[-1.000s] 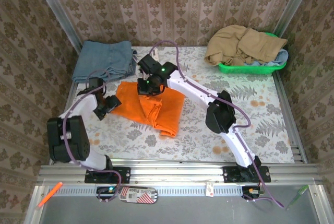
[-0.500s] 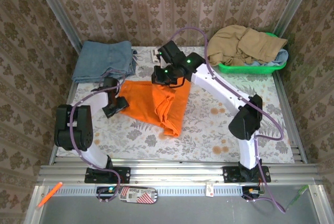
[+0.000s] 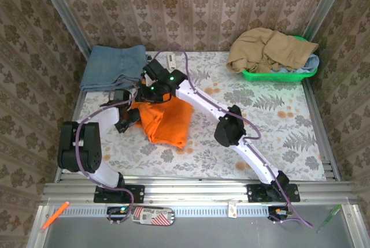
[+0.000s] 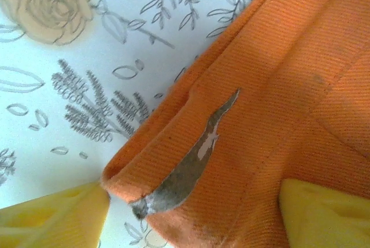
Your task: Fold and stack the trousers
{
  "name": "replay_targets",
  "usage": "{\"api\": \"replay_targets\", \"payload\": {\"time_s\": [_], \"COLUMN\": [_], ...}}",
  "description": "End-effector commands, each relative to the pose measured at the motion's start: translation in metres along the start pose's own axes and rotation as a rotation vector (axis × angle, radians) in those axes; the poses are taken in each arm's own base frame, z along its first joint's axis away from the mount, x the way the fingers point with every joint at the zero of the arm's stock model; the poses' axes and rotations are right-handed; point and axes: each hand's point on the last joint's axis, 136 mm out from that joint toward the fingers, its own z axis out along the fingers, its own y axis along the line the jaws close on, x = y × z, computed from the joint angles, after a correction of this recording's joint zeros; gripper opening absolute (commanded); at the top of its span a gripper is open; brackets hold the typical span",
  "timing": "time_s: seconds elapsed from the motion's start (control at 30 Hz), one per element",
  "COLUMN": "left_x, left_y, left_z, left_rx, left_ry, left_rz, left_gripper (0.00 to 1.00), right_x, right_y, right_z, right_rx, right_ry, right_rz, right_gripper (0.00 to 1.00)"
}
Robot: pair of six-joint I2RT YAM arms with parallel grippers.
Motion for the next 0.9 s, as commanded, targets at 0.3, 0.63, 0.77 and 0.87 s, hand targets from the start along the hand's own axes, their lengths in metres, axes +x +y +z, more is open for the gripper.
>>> {"api": "replay_targets", "payload": {"time_s": [0.3,0.63,0.77,0.87], "left_x": [-0.020,-0.033,-0.033,-0.036], "left_y": [0.062,0.022,-0.001,-0.011], "left_z": [-0.127,-0.142,-0.143,-0.143], "left_rx": [0.038,0.112,0.059,0.057], "left_ry": [-0.144,-0.155,-0.154,-0.154], "left_rz": [-0.299,-0.119,0.037,0.087], "left_gripper": [0.85,0.84,0.84,0.84], "right_x": [-0.050,-0.035,-0.024,0.000], "right_y": [0.088,0.026,-0.064,-0.121], "right_z": [-0.053,-0.094,-0.141,-0.161], "right_rx": [-0.409,-0.092,0.192,0.294], "right_ry": [-0.089,-0.120,-0.217,-0.226], "right_rz": [0.065,0.021,0.041,0.090], "right_gripper": [0.70,0.63,0.69,0.72]}}
